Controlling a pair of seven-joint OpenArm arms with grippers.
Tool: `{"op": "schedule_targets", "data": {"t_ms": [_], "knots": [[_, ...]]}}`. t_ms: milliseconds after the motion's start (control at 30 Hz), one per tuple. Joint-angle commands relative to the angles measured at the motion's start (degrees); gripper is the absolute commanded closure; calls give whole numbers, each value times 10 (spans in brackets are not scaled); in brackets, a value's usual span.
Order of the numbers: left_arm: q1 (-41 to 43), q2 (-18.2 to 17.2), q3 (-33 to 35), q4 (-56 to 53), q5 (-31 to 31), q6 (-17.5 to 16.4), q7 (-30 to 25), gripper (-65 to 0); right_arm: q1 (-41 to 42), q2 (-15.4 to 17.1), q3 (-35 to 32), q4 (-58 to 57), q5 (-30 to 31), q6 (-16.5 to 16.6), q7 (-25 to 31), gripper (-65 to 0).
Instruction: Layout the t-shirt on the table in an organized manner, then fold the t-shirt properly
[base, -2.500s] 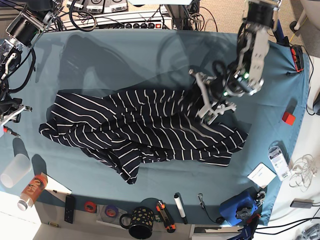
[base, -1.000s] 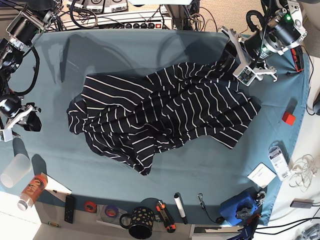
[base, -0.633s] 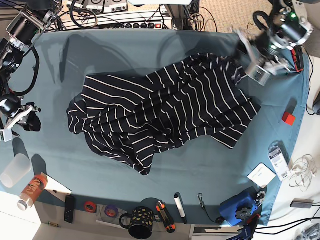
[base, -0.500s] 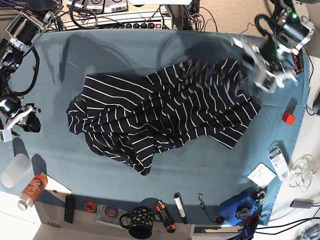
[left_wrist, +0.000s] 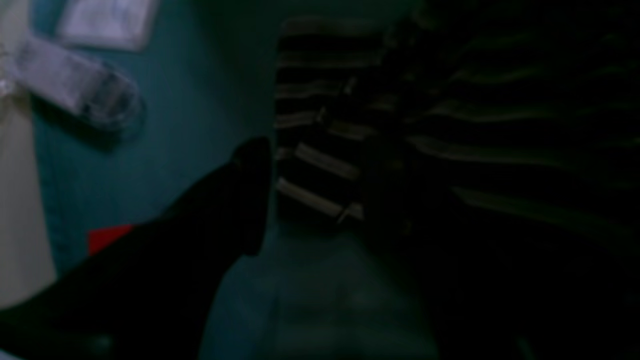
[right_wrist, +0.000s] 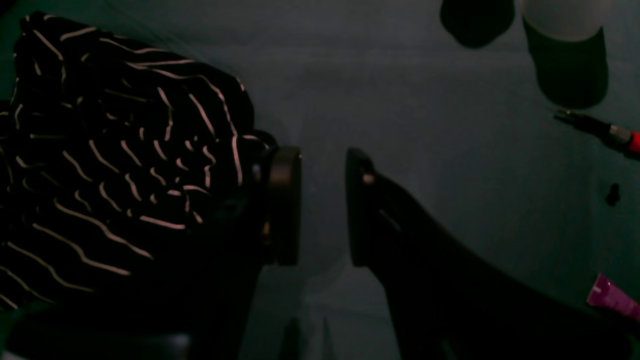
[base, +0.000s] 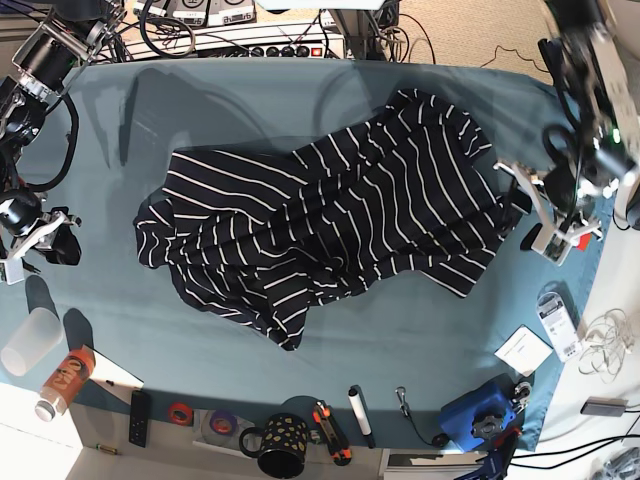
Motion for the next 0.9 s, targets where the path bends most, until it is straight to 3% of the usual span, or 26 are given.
{"op": "schedule_targets", "data": {"t_ms": [0, 167, 233, 600, 667, 800, 867], "knots": [[-20, -20, 14, -9, -10, -11, -15, -292, 9, 14, 3, 10, 10, 1, 15, -160], [-80, -61, 116, -82, 20, -8, -15, -292, 9, 14, 3, 10, 10, 1, 15, -160], [-104, -62, 142, -102, 36, 15, -17, -292, 9, 14, 3, 10, 9, 2, 14, -160], [-181, -62, 240, -221, 74, 0, -15, -290, 9, 14, 3, 10, 9, 1, 9, -160], [-187, -62, 242, -233, 74, 4, -15, -242, 9, 14, 3, 10, 9, 1, 9, -160], [-203, -62, 242, -232, 74, 50, -35, -35, 9, 14, 3, 10, 9, 2, 9, -160], [-218, -62, 242, -232, 73, 56, -63, 0, 9, 14, 3, 10, 9, 2, 9, -160]]}}
